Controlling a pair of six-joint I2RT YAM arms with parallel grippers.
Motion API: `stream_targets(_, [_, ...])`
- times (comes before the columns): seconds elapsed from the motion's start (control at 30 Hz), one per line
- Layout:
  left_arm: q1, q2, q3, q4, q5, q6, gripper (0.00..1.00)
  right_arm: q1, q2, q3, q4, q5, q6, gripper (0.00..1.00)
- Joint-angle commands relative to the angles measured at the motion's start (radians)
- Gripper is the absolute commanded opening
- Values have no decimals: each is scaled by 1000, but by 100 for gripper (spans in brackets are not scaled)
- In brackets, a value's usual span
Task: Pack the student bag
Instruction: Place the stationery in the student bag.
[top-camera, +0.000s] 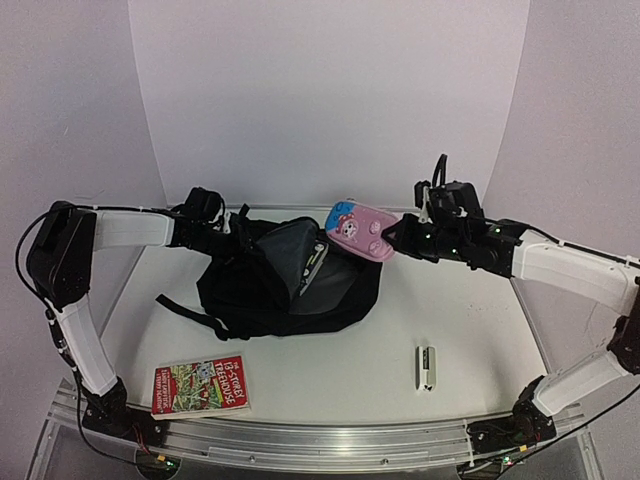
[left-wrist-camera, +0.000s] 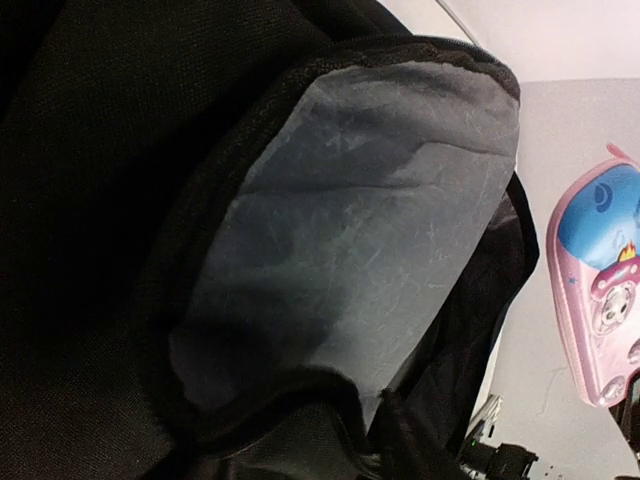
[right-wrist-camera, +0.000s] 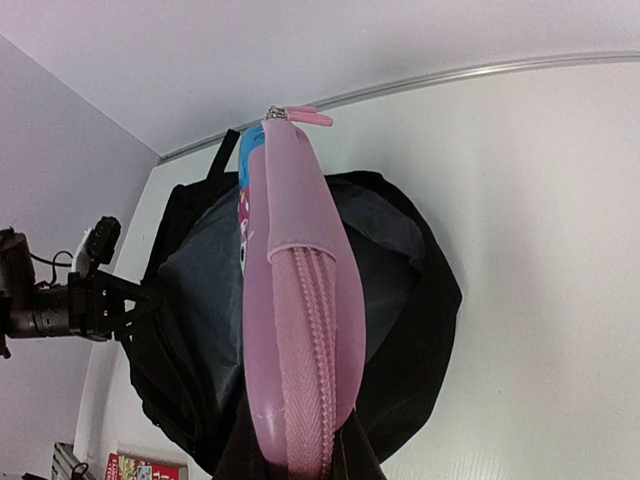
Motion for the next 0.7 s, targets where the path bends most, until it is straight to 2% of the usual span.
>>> stream_targets(0.0, [-2,9,43,54,-10,12,13,-2,-24,-17,-32,-22,48,0])
stream_targets(0.07, [-3,-18,23,98,-4,16,1,-4,-7,-17,-37,-38,56,0])
stream_targets(0.1, [-3,-43,7,127,1,22,0,-8,6,-14,-39,-59,57,0])
stream_targets(0.3, [-19,-271,-101,300,43,154,0,-23,97,34,-41,-189,47,0])
stream_targets(0.4, [-23,-354,-123,317,91,203,0,-23,137,63,-38,-265,35,0])
stream_targets(0.67, [-27,-390,-103,279,185,225,0,-23,223,106,67,-459,34,0])
